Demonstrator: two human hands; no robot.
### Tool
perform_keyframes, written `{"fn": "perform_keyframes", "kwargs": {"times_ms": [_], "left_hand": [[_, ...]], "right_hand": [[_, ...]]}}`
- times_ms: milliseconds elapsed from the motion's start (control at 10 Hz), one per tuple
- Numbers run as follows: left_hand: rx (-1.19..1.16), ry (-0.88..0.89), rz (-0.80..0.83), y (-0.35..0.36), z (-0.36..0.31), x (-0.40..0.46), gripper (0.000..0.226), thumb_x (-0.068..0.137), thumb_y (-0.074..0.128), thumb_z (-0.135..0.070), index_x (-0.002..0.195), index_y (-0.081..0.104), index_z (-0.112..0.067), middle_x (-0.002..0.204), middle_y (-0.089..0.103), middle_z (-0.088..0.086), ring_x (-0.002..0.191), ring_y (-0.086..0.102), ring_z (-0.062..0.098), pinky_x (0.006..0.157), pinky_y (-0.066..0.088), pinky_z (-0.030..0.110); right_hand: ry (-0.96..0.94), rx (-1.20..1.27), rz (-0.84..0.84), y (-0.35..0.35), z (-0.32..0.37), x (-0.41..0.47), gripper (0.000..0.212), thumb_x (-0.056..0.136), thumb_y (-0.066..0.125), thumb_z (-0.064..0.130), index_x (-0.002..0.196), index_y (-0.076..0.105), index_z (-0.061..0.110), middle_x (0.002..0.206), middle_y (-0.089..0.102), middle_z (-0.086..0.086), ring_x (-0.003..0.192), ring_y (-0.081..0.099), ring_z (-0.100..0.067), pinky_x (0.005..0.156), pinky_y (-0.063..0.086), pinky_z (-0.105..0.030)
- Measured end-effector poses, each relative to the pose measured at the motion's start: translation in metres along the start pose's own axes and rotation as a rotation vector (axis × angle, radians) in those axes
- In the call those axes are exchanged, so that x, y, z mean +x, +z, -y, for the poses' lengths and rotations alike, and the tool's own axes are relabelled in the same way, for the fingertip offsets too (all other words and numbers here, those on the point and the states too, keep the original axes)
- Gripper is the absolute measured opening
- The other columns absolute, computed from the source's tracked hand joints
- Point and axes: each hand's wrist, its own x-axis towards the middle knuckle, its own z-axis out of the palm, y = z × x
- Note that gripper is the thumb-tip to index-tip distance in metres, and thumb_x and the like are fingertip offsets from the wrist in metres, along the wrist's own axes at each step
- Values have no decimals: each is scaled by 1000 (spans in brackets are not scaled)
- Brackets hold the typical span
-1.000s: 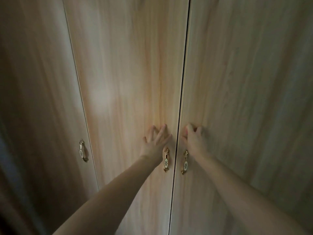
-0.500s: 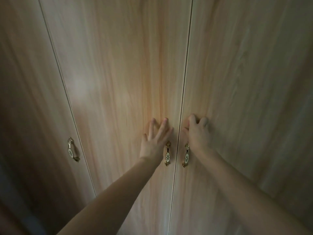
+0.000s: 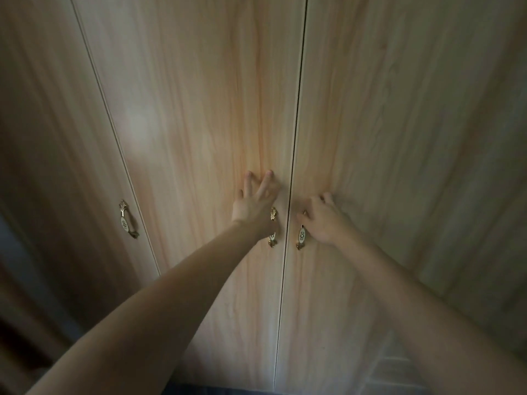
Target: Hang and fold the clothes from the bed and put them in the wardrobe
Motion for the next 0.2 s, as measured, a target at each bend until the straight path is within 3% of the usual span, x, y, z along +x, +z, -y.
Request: {"fn": "perform_keyframes", "kwargs": {"times_ms": [100, 200], "left_hand": [[-42, 8, 49, -13, -4, -14, 82, 90, 51, -40, 155, 1, -34, 163, -17, -3, 148, -18, 30, 120, 3, 52], [-121, -9, 7, -18, -17, -42, 74, 92, 45, -41, 155, 7, -33, 163, -16, -3, 148, -19, 28, 119, -2, 52]], "right_hand": [[-93, 41, -33, 10, -15, -27, 37, 94, 43, 48, 119, 49, 21, 124, 48, -2, 120, 50, -27, 92, 45, -43], [-137, 35, -7, 19, -23, -44, 54, 87, 39, 53, 132, 41, 24, 123, 49, -3, 122, 48, -28, 92, 46, -45]]}}
